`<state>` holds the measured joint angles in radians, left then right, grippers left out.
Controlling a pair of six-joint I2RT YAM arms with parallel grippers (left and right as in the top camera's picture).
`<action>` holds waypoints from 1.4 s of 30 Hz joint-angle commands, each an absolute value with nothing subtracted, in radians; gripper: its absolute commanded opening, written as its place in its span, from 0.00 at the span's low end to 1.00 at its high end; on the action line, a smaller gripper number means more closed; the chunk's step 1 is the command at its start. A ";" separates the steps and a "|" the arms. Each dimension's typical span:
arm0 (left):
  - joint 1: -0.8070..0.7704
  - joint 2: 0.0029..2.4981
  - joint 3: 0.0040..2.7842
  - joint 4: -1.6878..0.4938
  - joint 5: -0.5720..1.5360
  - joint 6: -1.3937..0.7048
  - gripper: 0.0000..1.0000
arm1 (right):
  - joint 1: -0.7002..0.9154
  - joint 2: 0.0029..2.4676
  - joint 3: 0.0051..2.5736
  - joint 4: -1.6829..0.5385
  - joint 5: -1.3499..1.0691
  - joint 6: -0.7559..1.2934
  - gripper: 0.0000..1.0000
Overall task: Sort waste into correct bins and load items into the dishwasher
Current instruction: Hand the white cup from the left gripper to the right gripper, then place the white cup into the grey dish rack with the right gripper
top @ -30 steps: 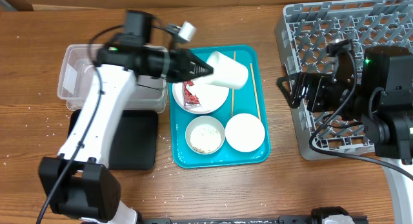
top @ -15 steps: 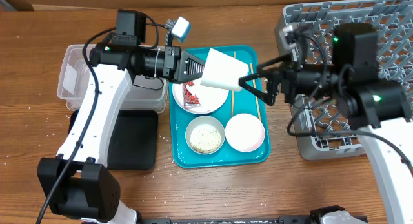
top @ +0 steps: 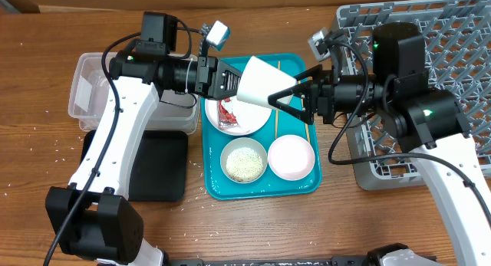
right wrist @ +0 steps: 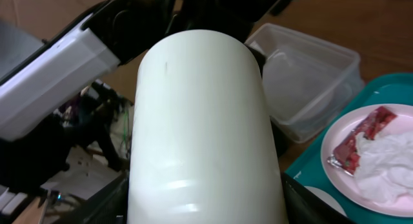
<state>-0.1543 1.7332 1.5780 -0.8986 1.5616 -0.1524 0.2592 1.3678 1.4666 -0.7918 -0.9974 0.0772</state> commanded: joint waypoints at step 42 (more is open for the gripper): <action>-0.162 1.720 1.591 -1.131 0.879 -0.195 0.89 | -0.362 1.618 1.579 -1.402 -0.248 0.352 1.00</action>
